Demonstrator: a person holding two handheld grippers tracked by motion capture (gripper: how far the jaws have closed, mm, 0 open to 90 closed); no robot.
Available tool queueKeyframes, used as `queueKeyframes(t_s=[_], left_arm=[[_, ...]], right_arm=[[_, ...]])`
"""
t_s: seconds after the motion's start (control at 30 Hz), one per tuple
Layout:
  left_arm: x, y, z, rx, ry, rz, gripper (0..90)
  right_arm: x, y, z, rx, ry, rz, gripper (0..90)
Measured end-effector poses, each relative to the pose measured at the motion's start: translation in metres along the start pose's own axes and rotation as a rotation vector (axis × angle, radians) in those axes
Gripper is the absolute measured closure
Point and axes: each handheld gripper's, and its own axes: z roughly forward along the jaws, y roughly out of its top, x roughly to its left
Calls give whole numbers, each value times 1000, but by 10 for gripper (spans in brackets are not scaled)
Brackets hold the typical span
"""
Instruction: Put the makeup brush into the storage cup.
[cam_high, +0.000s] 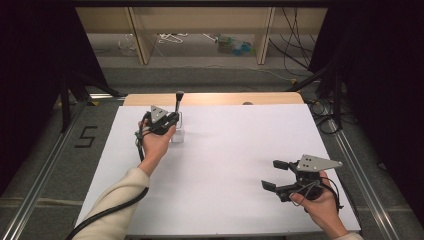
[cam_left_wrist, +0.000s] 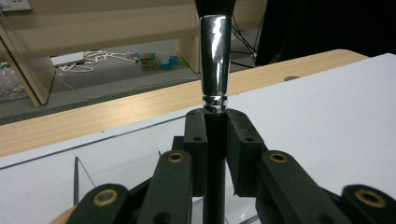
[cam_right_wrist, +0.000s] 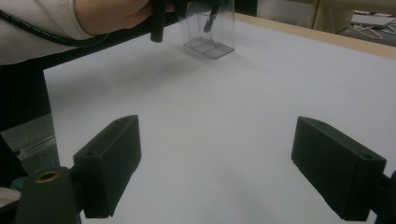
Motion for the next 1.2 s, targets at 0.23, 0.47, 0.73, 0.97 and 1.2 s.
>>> queueKeyframes(t_s=[0.23,0.47,0.73,0.97,1.2], left_arm=[[1,0,0,0,0,-2,790],[1,0,0,-1,1,-7,790],[1,0,0,-2,0,-6,789],[1,0,0,-5,0,-11,789],[1,1,-3,-30,-5,-39,769]], right_arm=[[0,0,0,1,1,-2,166],[0,0,-1,15,-9,-3,166],[0,0,-1,15,-8,-2,166],[0,0,-2,18,-7,-2,166],[0,0,-1,14,-5,-2,166]])
